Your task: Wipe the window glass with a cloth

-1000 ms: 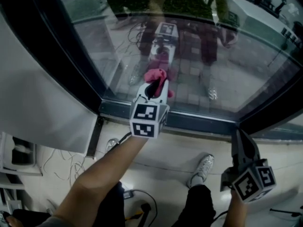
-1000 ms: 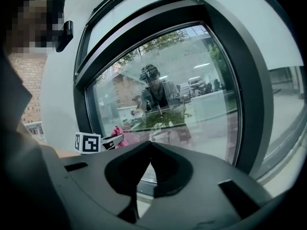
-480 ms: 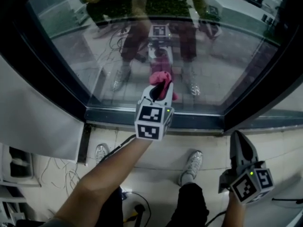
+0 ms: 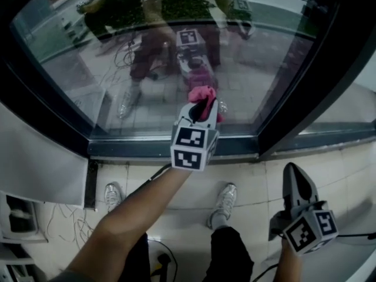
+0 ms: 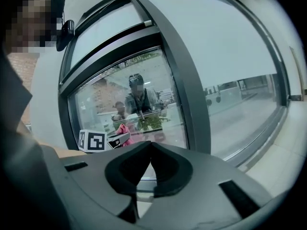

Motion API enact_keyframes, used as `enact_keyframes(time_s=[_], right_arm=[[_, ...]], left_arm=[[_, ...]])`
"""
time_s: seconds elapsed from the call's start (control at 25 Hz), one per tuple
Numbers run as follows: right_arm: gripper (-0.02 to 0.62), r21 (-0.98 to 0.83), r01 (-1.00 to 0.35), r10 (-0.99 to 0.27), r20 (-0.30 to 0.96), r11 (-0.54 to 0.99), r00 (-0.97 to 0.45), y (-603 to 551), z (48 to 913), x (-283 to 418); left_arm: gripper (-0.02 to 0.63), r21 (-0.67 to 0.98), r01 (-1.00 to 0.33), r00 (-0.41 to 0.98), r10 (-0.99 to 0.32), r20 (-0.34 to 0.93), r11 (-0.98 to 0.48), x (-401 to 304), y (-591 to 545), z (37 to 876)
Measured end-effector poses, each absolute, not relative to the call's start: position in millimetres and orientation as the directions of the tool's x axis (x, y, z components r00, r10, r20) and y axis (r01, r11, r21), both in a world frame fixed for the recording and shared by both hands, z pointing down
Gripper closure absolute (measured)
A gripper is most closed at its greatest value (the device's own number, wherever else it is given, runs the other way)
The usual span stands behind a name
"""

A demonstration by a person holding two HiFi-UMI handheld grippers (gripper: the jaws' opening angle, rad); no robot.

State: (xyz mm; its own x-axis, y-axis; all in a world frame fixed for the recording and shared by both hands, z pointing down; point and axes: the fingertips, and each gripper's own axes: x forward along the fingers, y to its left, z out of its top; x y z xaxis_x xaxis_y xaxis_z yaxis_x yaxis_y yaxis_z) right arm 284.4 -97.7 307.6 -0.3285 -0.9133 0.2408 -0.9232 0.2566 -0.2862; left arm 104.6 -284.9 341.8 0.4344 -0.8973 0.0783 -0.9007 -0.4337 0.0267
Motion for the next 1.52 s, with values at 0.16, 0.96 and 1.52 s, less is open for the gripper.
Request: enact_keyframes(time_s=[0.16,0.96,1.52], right_arm=[[0.588,-0.282,-0.935,-0.924,0.250,0.217,-0.290,-89.5,309.8,313.1],[0.588,-0.308,-0.944,-0.938,0.279,0.118,-0.208,-94.8,333.1,389.5],[0.588,-0.308,-0.948,-0.940,0.292,0.082,-0.176,-95.1,331.1,420.0]], left_arm=[[0.552,0.034,-0.883,0.470,-0.880,0.071,-0.468,144.2,-289.7,338.9],[0.552,0.018,-0.804,0.594,-0.799,0.091,-0.595,272.3,-303.7,357.7],[0.552,0.029,-0.746,0.665,-0.741,0.093,-0.665,331.6,-304.3,352.5]])
